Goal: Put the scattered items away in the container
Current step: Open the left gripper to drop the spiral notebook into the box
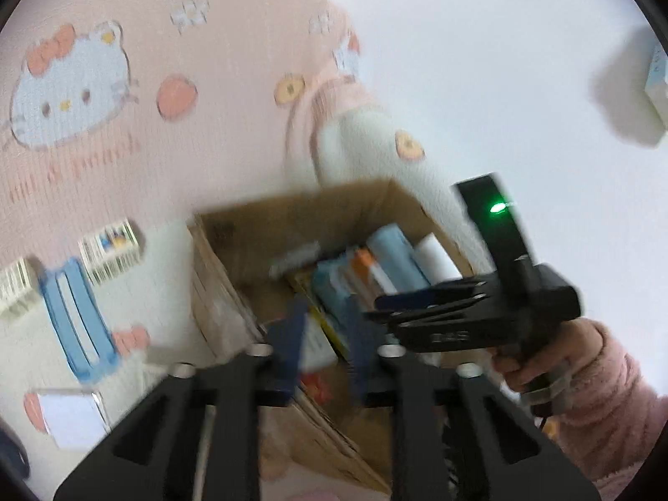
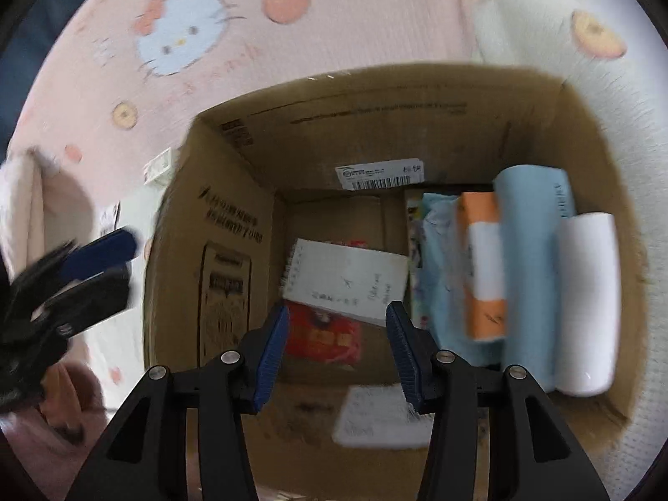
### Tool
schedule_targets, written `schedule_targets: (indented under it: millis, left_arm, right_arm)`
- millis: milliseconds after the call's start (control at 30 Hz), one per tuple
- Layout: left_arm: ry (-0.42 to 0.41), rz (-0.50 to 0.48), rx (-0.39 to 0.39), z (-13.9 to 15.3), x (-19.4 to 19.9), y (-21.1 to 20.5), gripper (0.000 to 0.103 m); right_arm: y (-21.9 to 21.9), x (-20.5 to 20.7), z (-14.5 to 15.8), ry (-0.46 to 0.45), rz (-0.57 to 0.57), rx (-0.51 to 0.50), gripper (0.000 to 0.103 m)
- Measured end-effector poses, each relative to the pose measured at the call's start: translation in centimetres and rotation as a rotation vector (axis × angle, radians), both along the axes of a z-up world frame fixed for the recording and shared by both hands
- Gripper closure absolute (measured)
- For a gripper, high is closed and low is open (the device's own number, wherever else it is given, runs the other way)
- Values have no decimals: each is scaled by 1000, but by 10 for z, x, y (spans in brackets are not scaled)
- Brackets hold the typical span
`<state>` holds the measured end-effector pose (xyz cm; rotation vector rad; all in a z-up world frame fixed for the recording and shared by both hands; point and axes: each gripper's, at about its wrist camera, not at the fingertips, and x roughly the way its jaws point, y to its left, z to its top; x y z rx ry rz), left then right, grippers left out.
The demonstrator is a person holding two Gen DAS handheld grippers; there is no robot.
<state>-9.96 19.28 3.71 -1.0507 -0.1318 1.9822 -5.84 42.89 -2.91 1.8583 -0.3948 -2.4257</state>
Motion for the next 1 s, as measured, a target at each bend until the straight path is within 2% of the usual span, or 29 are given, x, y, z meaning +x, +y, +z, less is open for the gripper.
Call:
schedule_targets:
  millis: [33,67,100,267,333,500,633,700,800,833,900,1000]
  left_arm:
    - [34,12,18,1,-3,-4,94]
    - [60,18,34,1,-5,-7,95]
    - [77,20,49,-1,-8,-10,95]
    - [76,11,94,-15,-30,-21,95]
    - [57,23,109,-22,-38,-29,95]
    - [-9,35,138,-40,-54,-47,95]
    - [-42,32,139,-49,-62,-50,95]
    - [-62,22,153,-51,-61,-49,95]
    - [-84,6,168,-54,-58,-49,95]
    - [-85,1,160,-54,-57,-47,95]
    - [-74,-7,137,-53,-54,-44,95]
    - [-69,-7,134,-54,-52,-41,95]
  right_arm:
    - [-1,-8,-4,4,-14,-3,63]
    - [-1,-17,-11,5,-33,-17,85]
    - [-2,-26,-19,-9,-60,-32,95]
    - [-15,-64,-62,-115,-121,-66,95]
    - [-23,-75,-83,-185,-133,-118,95]
    - [-18,-86,-124,-284,-262,-199,95]
    - [-15,-82,-128,-237,-324,-219,95]
    - [0,-66,-130,-160,-507,-265,95]
    - [23,-39,-142,-164,-761,-392,95]
    - [26,-35,-145,-133,-792,-437,95]
    - [24,-38,-147,-86,-786,-497,95]
    - [19,-50,-161,-110,-766,-647,95]
